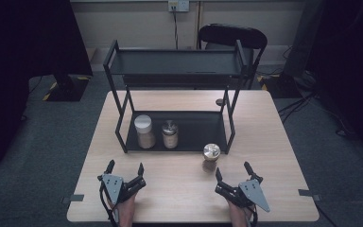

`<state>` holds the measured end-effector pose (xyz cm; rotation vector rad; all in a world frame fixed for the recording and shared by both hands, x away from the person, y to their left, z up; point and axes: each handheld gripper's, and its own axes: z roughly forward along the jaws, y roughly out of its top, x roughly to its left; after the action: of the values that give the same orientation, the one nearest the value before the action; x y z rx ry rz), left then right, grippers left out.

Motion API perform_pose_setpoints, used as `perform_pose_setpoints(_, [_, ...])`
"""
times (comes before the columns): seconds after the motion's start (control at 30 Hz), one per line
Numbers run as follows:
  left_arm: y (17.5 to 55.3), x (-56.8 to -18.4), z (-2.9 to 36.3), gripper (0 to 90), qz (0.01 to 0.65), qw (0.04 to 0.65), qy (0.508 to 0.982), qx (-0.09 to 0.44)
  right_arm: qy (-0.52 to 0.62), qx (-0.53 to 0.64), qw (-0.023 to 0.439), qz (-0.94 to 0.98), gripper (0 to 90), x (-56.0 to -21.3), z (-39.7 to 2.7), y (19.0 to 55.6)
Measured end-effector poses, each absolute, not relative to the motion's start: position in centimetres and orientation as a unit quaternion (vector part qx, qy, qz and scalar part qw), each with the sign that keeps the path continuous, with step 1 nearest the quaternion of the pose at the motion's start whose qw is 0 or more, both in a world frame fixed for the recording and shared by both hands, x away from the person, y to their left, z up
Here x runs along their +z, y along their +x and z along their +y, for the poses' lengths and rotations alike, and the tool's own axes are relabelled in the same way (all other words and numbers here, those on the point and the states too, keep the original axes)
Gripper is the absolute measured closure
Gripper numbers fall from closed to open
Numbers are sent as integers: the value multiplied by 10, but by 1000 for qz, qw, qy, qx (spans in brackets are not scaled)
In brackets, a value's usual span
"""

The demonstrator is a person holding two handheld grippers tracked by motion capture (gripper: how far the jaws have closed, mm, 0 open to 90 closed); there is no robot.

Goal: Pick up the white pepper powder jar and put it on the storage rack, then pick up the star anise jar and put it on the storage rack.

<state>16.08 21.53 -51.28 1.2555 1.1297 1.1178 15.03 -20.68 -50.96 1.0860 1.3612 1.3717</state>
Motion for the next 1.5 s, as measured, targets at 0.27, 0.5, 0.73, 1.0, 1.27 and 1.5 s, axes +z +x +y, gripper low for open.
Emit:
perform_pose_setpoints(0.27, [160,-514,215,1,472,531,525,469,434,555,450,549,5,-512,-206,150])
perform_pose_setpoints(0.5, [161,-513,215,1,473,530,526,468,439,558,444,547,7,-512,-207,150])
perform_pose_setpoints(0.73, [161,-513,215,1,473,530,525,469,437,560,425,561,24,-505,-212,152])
perform_pose_setpoints(1.0, [161,-513,215,1,473,530,524,469,430,563,419,569,21,-499,-215,148])
perform_pose_setpoints(1.27, [161,-513,215,1,473,530,525,468,427,565,410,574,20,-485,-216,150])
perform_pose_setpoints(1.5, [161,-513,215,1,473,530,525,468,430,575,401,569,12,-481,-216,154])
